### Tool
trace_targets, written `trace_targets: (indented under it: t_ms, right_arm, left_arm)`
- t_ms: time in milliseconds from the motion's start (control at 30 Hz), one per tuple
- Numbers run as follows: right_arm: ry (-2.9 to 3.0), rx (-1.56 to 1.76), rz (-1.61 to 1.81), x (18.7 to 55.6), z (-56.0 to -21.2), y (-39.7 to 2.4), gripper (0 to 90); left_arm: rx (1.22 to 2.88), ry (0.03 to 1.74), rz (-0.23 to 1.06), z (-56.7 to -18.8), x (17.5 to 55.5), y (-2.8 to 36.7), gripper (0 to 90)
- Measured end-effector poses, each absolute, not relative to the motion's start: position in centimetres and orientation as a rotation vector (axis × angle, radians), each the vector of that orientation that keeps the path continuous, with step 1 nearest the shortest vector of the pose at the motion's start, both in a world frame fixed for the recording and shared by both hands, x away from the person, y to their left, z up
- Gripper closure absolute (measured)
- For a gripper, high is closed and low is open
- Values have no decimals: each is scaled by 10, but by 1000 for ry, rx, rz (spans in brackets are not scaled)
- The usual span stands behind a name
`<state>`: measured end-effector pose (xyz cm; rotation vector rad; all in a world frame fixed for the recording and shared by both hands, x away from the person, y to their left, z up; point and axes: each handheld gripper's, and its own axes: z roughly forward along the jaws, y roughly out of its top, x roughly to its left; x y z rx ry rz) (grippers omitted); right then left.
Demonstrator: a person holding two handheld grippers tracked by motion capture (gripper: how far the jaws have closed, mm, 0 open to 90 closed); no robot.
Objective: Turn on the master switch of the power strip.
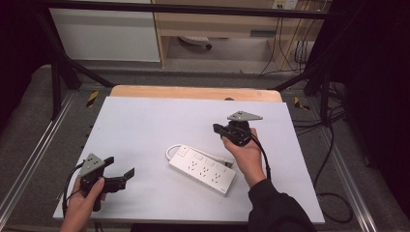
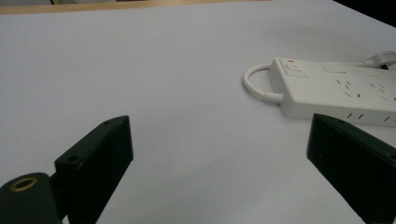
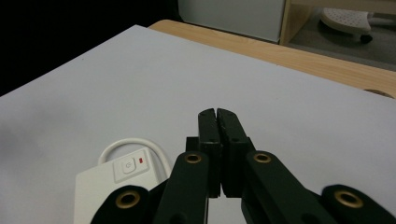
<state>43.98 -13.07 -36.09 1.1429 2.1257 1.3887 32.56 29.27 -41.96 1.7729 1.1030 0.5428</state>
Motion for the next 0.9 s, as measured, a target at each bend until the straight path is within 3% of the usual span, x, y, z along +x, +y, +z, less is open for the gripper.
trace_targets:
  t_ms: [233,467,733,900]
  right_arm:
    - [2058,1165,1406,435,-355,-154,823]
    - [2017,1211,1432,428,-356,-179,473]
    - [1974,1299,1421,417,-362,-206,217]
    - [1928,1314,1425,406,-367,-221,104]
  left_arm:
    - [1761,1116,555,-418,325,292,72]
    - [1736,1142,557,-419,325,297,73]
    - [1710,1133,568,-419,326,300,72]
    - [1706,1132,572,-419,325,301,69]
